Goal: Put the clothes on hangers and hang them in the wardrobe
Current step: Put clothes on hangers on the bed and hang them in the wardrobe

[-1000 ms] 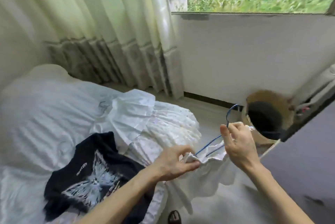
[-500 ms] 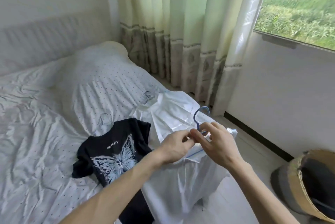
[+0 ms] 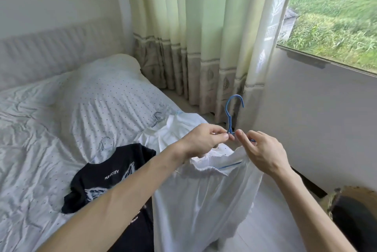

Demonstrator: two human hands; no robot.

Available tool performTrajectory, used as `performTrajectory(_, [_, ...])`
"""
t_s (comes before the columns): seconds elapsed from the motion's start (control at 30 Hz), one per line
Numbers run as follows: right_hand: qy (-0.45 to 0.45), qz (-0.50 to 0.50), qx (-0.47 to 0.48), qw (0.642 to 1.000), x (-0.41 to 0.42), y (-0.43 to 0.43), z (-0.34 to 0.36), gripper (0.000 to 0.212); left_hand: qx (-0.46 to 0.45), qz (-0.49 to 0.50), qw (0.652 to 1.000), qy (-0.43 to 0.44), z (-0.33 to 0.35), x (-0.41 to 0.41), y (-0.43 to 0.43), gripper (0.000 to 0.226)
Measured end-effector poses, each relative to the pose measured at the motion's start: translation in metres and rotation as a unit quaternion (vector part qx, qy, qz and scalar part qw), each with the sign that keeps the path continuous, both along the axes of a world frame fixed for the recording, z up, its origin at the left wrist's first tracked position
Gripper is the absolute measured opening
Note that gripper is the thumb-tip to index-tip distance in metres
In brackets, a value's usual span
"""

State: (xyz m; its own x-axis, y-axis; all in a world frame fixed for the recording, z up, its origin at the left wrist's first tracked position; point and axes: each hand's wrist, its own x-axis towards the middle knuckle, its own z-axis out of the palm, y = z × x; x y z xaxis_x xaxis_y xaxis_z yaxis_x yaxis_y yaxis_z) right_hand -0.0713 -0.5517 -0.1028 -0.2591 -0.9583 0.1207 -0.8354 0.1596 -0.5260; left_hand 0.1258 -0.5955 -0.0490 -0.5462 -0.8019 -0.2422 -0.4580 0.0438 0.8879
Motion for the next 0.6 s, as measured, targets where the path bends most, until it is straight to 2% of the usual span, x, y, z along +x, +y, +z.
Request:
performTrajectory(0.23, [-0.019, -0.040, -0.085, 0.995, -0.062, -0.033, 0.052, 0.070, 0.006, -0.014, 0.998, 0.059, 0.063, -0.061, -0.024, 0.024])
performTrajectory(0.3, [-0.037, -0.033, -0.123, 0.991, -0.064, -0.050, 0.062, 0.062, -0.014, -0.003, 0.997, 0.070, 0.075, -0.063, -0.035, 0.023])
performTrajectory(0.43, [-0.094, 0.026, -0.197, 0.976, -0.051, -0.089, 0.053, 0.032, -0.069, 0.073, 0.993, 0.059, 0.075, -0.043, -0.071, 0.021])
performTrajectory(0.53, [-0.080, 0.059, -0.248, 0.964, -0.034, -0.111, 0.017, 0.047, -0.110, 0.141, 0.983, 0.044, 0.057, -0.016, -0.108, 0.022])
performTrajectory(0.6, [-0.056, 0.075, -0.203, 0.975, -0.022, -0.118, -0.016, 0.056, -0.152, 0.178, 0.972, 0.002, 0.042, 0.004, -0.137, 0.023])
